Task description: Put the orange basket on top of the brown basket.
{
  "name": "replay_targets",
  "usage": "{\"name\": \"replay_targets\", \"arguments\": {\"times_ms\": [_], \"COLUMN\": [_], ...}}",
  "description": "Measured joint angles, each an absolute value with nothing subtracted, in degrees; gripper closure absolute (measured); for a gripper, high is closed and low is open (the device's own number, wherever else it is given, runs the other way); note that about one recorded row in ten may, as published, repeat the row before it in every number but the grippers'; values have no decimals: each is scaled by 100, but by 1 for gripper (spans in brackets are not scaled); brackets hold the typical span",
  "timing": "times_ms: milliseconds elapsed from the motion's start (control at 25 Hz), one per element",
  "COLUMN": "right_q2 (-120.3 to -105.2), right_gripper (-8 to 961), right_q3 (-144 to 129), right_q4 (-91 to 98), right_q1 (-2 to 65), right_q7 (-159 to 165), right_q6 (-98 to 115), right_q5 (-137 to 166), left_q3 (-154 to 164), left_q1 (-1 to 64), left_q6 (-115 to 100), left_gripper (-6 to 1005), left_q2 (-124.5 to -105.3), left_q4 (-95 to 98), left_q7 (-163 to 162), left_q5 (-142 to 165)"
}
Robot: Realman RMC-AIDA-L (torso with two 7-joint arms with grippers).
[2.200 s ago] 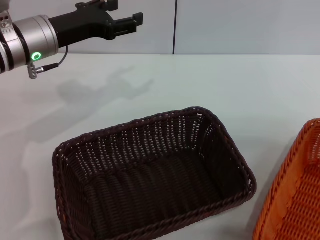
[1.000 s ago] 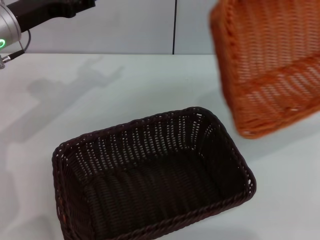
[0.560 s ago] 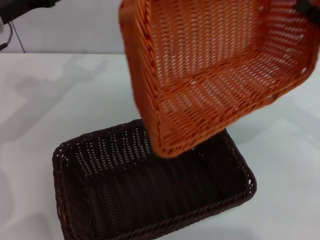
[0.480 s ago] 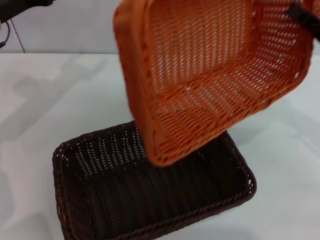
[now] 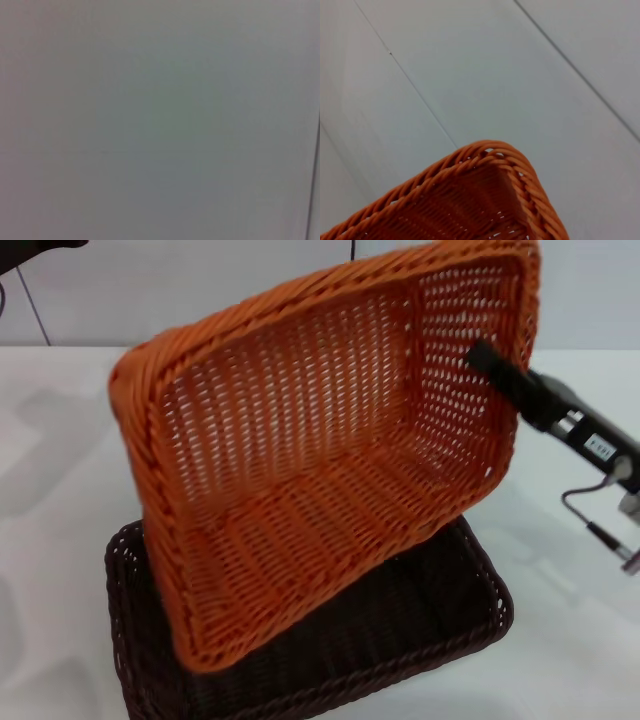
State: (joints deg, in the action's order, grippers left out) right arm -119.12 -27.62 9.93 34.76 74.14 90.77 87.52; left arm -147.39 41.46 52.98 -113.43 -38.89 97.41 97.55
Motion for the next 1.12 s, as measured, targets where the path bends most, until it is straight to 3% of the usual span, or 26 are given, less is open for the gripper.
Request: {"name": "replay_targets", "arguments": {"times_ms": [400, 1120], "right_q2": [-11937, -11884], "right_gripper": [797, 748], "right_q3": [-2557, -2625], "right_q4": [-372, -425], "right_q1": [3118, 2730], "right_q7": [6545, 6831], "right_q6": [9375, 9285], "right_q5": [8564, 9148], "left_q3": [-14674, -14610], "left_q1": [4309, 4427], "left_q6": [4944, 4640], "left_gripper": [169, 169], "left_q2": [-11244, -11232], "left_q4": [-3652, -3512], "left_q7": [9738, 9743], "left_q5": [9779, 9809]}}
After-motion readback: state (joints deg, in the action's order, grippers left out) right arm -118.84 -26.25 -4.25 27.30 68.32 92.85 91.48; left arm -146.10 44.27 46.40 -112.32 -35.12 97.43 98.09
